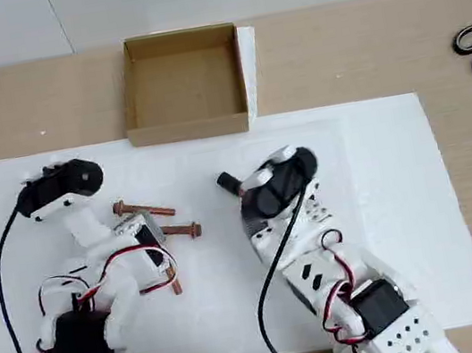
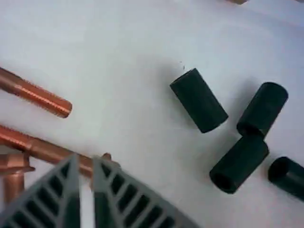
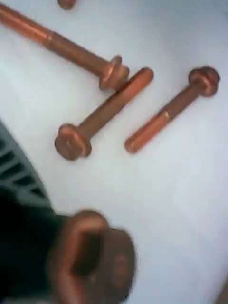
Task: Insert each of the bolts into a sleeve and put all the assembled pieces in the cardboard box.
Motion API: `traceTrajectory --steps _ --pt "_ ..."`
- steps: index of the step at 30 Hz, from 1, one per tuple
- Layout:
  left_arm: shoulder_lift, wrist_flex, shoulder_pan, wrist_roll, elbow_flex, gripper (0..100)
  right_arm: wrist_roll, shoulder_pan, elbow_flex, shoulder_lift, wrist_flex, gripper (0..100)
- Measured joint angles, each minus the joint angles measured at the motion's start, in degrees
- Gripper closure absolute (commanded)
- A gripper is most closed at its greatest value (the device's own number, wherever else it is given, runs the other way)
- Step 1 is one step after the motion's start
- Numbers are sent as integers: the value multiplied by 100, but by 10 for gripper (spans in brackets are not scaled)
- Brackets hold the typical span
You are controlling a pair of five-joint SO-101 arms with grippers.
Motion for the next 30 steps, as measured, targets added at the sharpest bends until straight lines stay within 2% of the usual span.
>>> traceTrajectory --steps 8,22,30 --pt "0 0 0 -273 35 994 0 264 -308 1152 -413 995" --pt "0 0 0 -273 211 994 0 431 -3095 4703 -651 995" --pt "0 0 0 -273 299 994 0 932 -4853 6400 -1064 995"
